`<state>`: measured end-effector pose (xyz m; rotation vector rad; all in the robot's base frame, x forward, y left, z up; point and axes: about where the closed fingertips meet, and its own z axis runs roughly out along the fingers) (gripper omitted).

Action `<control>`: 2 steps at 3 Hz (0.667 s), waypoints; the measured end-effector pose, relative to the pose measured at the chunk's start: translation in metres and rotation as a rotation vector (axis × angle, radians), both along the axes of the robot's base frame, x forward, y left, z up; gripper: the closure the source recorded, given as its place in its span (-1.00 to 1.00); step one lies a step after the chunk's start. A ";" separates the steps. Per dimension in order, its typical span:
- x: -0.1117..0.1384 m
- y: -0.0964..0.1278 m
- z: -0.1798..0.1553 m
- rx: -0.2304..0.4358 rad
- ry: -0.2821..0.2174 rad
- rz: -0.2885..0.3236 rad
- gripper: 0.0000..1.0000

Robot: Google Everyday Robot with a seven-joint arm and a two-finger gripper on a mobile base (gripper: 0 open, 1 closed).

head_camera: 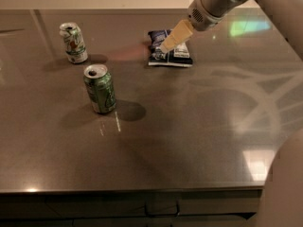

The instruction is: Move blue chip bag near green can

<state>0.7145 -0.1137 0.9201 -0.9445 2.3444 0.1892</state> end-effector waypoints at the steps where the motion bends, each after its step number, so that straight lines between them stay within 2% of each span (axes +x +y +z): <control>1: 0.019 0.010 -0.014 0.031 0.016 -0.017 -1.00; 2: 0.030 0.017 -0.033 0.053 0.044 -0.015 -1.00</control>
Offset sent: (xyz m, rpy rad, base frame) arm 0.0438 0.0217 -0.0485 0.0795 0.0688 -0.0184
